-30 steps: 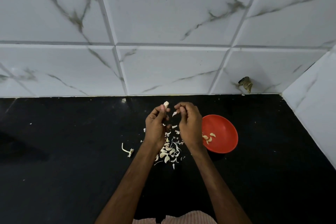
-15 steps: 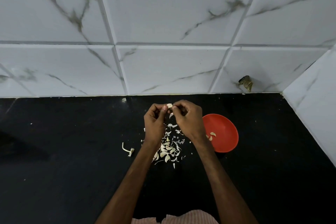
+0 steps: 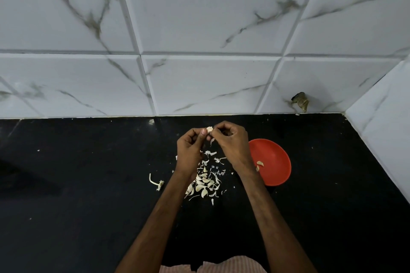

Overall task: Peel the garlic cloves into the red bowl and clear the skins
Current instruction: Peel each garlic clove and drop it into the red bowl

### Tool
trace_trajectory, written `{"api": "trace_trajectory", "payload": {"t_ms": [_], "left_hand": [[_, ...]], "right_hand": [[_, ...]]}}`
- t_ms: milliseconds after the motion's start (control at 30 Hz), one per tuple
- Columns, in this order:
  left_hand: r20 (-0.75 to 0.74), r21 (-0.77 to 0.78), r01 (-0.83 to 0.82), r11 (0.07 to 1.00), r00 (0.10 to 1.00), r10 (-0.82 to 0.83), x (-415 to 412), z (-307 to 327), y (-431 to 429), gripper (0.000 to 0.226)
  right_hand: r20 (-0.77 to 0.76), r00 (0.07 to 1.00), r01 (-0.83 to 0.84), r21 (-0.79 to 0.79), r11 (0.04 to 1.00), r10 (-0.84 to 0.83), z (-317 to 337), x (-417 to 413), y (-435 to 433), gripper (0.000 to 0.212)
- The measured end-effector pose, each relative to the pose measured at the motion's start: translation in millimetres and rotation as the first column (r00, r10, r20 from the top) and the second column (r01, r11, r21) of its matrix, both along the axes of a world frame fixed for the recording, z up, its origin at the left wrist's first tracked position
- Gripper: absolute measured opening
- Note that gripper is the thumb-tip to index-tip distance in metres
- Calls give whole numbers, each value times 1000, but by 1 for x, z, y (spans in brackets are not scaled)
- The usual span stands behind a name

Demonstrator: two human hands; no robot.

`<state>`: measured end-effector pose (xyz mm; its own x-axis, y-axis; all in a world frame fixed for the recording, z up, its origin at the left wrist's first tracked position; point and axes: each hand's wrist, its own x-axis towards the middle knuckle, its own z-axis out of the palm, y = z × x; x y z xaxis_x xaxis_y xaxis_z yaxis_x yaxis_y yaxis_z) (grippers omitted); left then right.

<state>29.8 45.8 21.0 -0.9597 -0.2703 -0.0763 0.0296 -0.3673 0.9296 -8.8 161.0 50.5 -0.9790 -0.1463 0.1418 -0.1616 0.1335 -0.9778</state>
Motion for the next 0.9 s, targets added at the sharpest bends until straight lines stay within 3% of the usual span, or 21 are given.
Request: {"api": "trace_trajectory", "payload": {"t_ms": [67, 300, 400, 467, 733, 900], "left_hand": [[22, -14, -2, 1000, 1000, 3, 0, 1, 0, 18], [-44, -300, 33, 953, 998, -48, -2, 3, -9, 13], [-39, -198, 17, 980, 999, -25, -2, 6, -9, 13], [-29, -92, 6, 996, 1000, -9, -1, 9, -7, 15], [227, 248, 40, 968, 969, -99, -2, 12, -4, 22], [286, 310, 43, 950, 948, -136, -1, 15, -5, 19]], "right_hand": [[40, 999, -12, -34, 999, 13, -3, -1, 0, 10], [-22, 1000, -11, 46, 999, 12, -8, -7, 3, 20], [-22, 1000, -9, 76, 997, 10, -10, -8, 3, 20], [-23, 1000, -9, 99, 995, 11, -13, -7, 3, 9], [-46, 999, 15, 236, 972, -4, -16, -6, 3, 17], [3, 1000, 16, 265, 964, -18, -21, -5, 8, 18]]}}
